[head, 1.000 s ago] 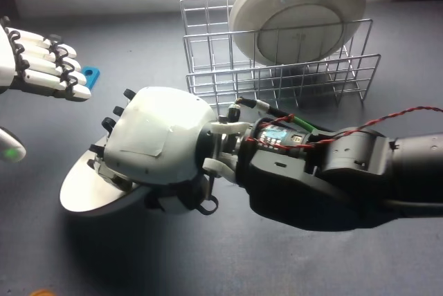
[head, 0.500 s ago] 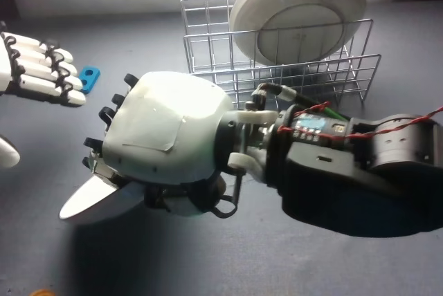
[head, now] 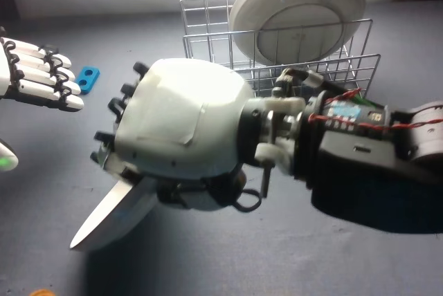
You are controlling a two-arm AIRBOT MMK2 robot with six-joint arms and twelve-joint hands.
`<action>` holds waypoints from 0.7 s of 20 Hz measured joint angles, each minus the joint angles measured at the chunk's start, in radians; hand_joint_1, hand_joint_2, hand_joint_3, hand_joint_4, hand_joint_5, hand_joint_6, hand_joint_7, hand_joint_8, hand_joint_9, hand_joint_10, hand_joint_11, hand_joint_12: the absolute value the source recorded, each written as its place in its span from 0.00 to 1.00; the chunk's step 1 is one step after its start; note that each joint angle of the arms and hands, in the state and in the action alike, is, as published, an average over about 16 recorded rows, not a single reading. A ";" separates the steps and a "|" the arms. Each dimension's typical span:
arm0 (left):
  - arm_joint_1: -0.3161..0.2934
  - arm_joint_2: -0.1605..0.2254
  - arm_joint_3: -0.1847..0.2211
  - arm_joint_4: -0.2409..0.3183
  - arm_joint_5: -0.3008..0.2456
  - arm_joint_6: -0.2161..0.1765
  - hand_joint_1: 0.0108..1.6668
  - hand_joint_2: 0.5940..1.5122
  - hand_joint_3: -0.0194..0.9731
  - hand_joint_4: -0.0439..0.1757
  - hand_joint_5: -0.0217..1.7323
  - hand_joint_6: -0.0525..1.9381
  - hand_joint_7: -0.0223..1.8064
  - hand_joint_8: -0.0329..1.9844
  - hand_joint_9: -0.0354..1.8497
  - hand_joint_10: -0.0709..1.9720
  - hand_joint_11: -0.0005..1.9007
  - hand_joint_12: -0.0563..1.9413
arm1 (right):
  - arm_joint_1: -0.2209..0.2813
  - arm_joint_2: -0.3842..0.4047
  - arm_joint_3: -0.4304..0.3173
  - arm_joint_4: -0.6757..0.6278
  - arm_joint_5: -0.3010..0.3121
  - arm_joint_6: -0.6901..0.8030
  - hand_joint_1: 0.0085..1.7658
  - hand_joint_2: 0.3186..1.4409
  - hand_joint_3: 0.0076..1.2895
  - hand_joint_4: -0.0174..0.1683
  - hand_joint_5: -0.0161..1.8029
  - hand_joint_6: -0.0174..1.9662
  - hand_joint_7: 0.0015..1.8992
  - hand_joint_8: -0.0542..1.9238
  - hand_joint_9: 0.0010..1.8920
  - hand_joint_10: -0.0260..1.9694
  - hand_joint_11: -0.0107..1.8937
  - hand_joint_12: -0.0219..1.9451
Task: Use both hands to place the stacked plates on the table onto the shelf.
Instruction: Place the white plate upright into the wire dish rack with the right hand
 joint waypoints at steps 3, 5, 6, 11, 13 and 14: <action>0.004 0.000 0.000 -0.001 0.001 0.001 0.01 0.60 0.04 0.21 0.07 0.03 0.06 0.02 0.05 0.04 0.01 0.03 | 0.017 0.031 -0.017 -0.001 -0.017 0.022 0.69 0.61 0.00 0.07 0.53 0.46 0.59 0.42 0.70 0.05 0.47 0.54; 0.007 0.000 0.000 -0.001 0.002 0.001 0.01 0.60 0.04 0.21 0.07 0.03 0.06 0.02 0.05 0.04 0.01 0.03 | 0.033 0.053 -0.025 -0.001 -0.031 0.047 0.69 0.61 0.00 0.07 0.53 0.46 0.58 0.42 0.70 0.05 0.47 0.54; 0.008 0.000 0.000 -0.001 0.002 0.001 0.01 0.60 0.04 0.21 0.07 0.03 0.06 0.02 0.05 0.04 0.01 0.03 | 0.042 0.063 -0.028 -0.002 -0.039 0.063 0.69 0.61 0.00 0.07 0.53 0.46 0.58 0.42 0.70 0.05 0.47 0.54; 0.014 0.000 0.000 -0.001 0.003 0.002 0.01 0.60 0.04 0.21 0.07 0.03 0.06 0.02 0.05 0.04 0.01 0.03 | 0.093 0.113 -0.038 -0.006 -0.100 0.169 0.69 0.61 0.00 0.06 0.52 0.46 0.58 0.43 0.70 0.04 0.46 0.54; 0.015 0.000 0.000 -0.002 0.003 0.003 0.01 0.60 0.04 0.21 0.07 0.03 0.06 0.02 0.05 0.04 0.01 0.03 | 0.119 0.129 -0.036 -0.008 -0.132 0.226 0.69 0.61 0.00 0.06 0.52 0.46 0.58 0.44 0.70 0.04 0.46 0.55; 0.016 0.000 0.000 -0.002 0.004 0.003 0.01 0.60 0.04 0.21 0.07 0.03 0.06 0.02 0.05 0.04 0.01 0.03 | 0.133 0.135 -0.033 -0.009 -0.149 0.255 0.69 0.61 0.00 0.05 0.52 0.46 0.58 0.44 0.70 0.04 0.46 0.55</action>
